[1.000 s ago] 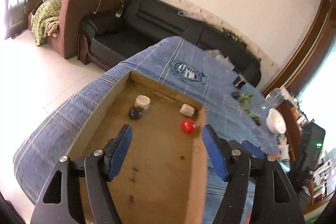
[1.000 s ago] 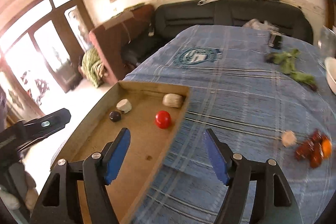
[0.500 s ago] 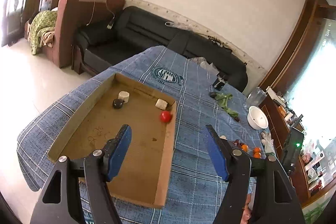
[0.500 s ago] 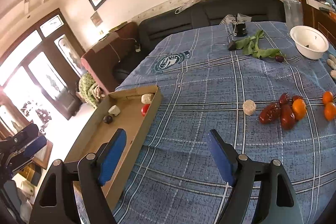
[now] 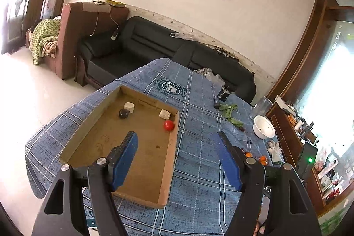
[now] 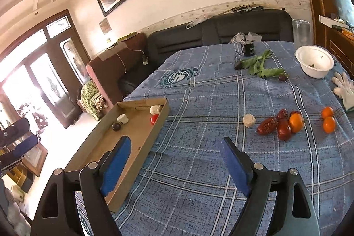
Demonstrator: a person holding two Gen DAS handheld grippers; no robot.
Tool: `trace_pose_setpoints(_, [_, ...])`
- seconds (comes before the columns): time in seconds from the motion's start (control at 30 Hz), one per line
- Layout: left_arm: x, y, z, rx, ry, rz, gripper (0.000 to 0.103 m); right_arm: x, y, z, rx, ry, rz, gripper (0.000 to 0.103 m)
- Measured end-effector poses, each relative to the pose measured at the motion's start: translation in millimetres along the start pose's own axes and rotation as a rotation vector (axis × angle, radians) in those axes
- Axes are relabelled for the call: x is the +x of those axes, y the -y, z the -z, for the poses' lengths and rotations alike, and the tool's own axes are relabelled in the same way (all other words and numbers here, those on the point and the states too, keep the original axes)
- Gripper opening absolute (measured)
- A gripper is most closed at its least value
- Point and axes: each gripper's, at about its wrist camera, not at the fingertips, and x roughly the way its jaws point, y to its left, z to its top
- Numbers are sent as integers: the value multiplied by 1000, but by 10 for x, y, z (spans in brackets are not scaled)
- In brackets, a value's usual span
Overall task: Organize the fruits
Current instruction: 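Move both open tools back over the oranges and dates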
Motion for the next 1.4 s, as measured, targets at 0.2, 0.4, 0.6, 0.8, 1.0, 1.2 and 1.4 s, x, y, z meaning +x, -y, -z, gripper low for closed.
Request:
trace_pose_setpoints(0.2, [94, 84, 39, 15, -15, 8, 74, -40, 107, 15, 5, 6, 29, 89])
trace_pose_setpoints(0.4, [427, 191, 110, 34, -87, 12, 74, 1, 363, 45, 33, 1, 63, 91])
trace_pose_setpoints(0.6, [847, 291, 188, 39, -165, 27, 74, -19, 784, -26, 83, -4, 131, 91])
trace_pose_setpoints(0.8, [1393, 585, 397, 85, -279, 103, 74, -486, 1539, -96, 192, 64, 296, 91])
trace_pose_setpoints(1.0, [1854, 973, 587, 168, -380, 156, 74, -693, 2248, -166, 333, 84, 394, 91])
trace_pose_setpoints(1.2, [2106, 1271, 714, 271, -405, 178, 70, -197, 2630, -335, 375, 8, 415, 72])
trace_pose_setpoints(1.4, [2429, 1459, 772, 318, -423, 171, 57, 94, 2772, -238, 384, -55, 426, 69])
